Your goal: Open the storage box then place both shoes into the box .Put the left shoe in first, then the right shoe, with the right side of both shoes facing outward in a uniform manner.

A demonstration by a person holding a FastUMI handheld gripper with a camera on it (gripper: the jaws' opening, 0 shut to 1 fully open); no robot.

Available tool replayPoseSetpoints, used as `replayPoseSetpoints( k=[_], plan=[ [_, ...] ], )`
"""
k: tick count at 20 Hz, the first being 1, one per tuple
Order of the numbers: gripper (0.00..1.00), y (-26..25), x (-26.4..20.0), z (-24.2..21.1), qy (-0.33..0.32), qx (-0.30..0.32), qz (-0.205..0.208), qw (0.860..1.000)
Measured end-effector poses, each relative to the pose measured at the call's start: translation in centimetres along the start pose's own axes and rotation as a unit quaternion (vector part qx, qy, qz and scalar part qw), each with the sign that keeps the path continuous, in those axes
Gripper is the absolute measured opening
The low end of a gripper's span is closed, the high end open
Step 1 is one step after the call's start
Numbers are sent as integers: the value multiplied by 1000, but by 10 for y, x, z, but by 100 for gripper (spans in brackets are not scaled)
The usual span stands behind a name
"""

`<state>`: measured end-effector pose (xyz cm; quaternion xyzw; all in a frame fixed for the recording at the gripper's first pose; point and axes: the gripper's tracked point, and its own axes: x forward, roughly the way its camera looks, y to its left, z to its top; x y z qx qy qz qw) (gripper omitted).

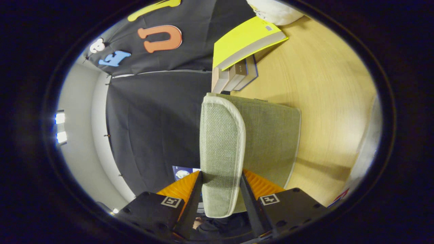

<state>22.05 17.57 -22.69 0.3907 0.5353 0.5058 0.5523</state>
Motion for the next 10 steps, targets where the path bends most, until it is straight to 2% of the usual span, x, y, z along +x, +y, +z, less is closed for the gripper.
replayPoseSetpoints(
  k=[1, 4, 8, 10],
  plan=[
    [69, -1, 0, 0, 0, -2, -2, 1000],
    [59, 0, -4, -2, -1, 2, -7, 1000],
    [37, 1, -17, -5, -10, 13, -15, 1000],
    [31, 3, -25, -6, -11, 18, -23, 1000]
  ],
)
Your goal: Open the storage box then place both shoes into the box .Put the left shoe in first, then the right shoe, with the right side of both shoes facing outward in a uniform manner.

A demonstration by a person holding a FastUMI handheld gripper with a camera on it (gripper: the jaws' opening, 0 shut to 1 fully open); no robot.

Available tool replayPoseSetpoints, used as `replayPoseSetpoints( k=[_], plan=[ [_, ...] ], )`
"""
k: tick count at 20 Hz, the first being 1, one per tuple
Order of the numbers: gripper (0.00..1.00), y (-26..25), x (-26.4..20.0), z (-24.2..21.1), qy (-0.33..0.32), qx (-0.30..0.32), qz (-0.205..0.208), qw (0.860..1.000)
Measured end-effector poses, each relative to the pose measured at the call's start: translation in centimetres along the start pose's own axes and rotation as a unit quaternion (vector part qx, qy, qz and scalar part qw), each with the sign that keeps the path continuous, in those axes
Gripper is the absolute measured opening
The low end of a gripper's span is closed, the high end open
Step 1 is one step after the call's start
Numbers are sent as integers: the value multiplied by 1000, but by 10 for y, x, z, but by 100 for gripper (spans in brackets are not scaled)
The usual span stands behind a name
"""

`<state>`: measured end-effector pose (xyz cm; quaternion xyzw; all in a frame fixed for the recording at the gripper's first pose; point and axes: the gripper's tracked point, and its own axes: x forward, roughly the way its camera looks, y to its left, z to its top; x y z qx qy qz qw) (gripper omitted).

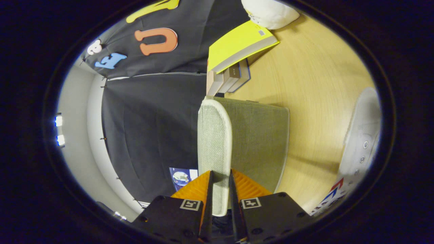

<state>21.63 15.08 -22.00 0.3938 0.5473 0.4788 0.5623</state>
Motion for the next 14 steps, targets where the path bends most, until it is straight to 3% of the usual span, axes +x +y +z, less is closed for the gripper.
replayPoseSetpoints(
  k=[5, 14],
  plan=[
    [6, 27, -10, -2, -23, -10, -4, 1000],
    [5, 123, 0, 3, -72, -36, 6, 997]
  ],
)
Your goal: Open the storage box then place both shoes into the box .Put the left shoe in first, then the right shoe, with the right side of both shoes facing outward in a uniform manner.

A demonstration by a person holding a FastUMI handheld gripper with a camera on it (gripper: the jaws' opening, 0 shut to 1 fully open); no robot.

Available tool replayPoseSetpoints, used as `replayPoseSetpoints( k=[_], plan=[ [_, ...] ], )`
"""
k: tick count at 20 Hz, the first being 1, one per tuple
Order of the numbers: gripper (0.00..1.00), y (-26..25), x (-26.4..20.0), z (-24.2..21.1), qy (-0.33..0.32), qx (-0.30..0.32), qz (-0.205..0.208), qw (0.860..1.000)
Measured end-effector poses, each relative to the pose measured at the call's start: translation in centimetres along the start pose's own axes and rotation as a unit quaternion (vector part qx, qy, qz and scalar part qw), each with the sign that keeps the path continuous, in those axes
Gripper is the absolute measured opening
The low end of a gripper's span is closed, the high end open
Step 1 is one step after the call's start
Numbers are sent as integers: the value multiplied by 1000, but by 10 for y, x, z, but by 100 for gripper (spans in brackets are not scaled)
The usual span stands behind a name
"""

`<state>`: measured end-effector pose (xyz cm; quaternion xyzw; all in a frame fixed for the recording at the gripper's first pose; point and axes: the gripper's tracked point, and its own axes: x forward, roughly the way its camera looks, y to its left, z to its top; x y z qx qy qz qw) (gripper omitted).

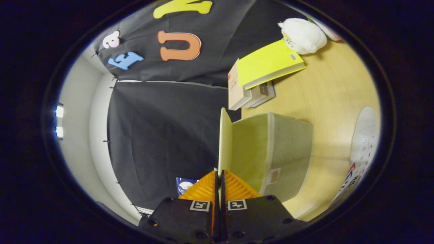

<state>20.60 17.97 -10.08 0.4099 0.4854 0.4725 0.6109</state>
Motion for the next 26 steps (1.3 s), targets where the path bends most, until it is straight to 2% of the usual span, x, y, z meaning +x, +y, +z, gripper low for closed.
replayPoseSetpoints(
  k=[6, 13, 17, 19, 23, 26],
  plan=[
    [5, 57, 51, 3, -2, -30, -2, 1000],
    [5, 101, 146, 5, 4, -47, -4, 999],
    [6, 113, 202, -2, 17, -63, -36, 997],
    [11, 110, 222, 0, 18, -69, -62, 996],
    [100, 105, 234, 2, 6, -72, -97, 993],
    [100, 96, 217, 6, -3, -77, -125, 989]
  ],
)
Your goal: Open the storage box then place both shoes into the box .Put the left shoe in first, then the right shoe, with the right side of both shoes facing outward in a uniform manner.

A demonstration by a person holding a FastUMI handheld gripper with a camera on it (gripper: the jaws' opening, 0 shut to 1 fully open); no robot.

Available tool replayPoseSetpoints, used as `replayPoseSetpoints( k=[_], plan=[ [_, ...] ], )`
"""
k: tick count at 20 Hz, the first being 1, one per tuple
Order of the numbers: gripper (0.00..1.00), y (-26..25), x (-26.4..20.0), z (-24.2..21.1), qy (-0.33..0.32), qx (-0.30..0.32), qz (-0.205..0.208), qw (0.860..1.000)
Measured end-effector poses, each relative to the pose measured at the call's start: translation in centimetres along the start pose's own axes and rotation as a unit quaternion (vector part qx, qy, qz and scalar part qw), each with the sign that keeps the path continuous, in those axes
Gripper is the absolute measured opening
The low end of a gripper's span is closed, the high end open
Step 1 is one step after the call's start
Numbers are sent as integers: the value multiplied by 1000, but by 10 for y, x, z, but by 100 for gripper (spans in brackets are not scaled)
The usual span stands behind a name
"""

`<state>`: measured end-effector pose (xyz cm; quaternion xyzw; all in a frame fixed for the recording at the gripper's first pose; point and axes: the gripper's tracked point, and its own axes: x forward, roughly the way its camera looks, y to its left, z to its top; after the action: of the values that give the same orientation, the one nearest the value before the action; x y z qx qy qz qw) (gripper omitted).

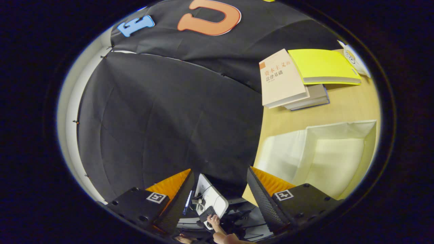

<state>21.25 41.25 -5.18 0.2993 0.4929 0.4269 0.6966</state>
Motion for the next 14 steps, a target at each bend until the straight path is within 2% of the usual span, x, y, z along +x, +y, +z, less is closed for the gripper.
replayPoseSetpoints(
  k=[4, 8, 11, 14],
  plan=[
    [100, -39, -39, 0, -12, -29, -69, 997],
    [100, -90, -92, -1, -26, -22, -133, 991],
    [100, -132, -129, -7, -25, -19, -162, 986],
    [100, -177, -163, -13, -29, 9, -186, 982]
  ],
)
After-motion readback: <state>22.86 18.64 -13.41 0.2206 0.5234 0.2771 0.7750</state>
